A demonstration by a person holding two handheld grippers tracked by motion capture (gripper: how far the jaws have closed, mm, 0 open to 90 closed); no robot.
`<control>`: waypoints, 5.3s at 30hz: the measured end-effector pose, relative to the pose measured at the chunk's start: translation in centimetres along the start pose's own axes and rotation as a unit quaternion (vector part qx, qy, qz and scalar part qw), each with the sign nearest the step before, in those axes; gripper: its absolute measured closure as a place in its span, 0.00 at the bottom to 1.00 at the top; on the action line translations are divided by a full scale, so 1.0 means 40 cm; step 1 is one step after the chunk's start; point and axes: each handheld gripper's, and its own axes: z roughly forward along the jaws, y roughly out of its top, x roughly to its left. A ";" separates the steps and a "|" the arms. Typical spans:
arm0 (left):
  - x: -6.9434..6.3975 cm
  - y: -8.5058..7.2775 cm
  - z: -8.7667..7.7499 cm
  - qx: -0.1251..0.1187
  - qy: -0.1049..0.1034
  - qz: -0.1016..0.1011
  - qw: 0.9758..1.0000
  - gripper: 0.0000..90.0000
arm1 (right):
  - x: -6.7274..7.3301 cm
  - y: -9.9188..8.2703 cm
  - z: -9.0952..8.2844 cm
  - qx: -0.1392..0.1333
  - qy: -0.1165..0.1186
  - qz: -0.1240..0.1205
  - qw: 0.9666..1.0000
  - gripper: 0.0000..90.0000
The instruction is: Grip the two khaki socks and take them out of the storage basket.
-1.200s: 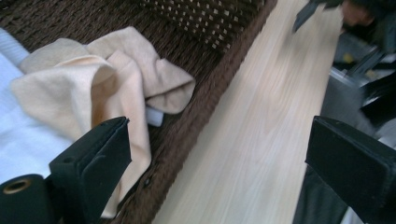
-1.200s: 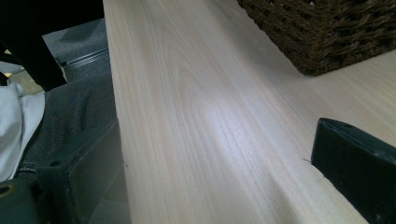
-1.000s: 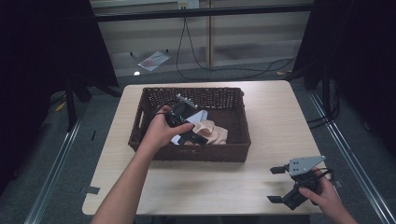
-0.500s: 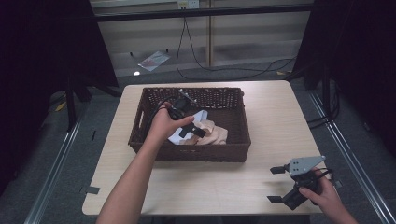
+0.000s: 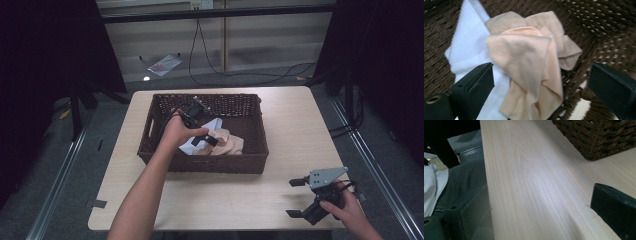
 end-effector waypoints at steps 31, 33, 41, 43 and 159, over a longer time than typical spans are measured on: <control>0.011 0.028 -0.022 0.059 -0.006 0.010 0.998 0.98 | -0.002 0.000 -0.004 -0.003 0.002 -0.002 1.000 0.02; 0.004 0.037 -0.046 0.059 -0.010 0.005 0.998 0.98 | -0.002 0.000 -0.004 -0.003 0.000 -0.002 1.000 0.02; -0.017 0.054 -0.114 0.051 -0.012 -0.011 0.999 0.98 | -0.001 0.000 -0.005 -0.004 0.000 0.000 1.000 0.02; -0.021 0.058 -0.131 0.056 -0.013 -0.011 0.998 0.98 | 0.000 0.000 -0.005 -0.004 0.000 -0.001 1.000 0.02; -0.255 -0.033 -0.124 0.092 -0.068 0.111 0.987 0.49 | 0.000 0.001 0.000 -0.002 0.003 0.000 1.000 0.02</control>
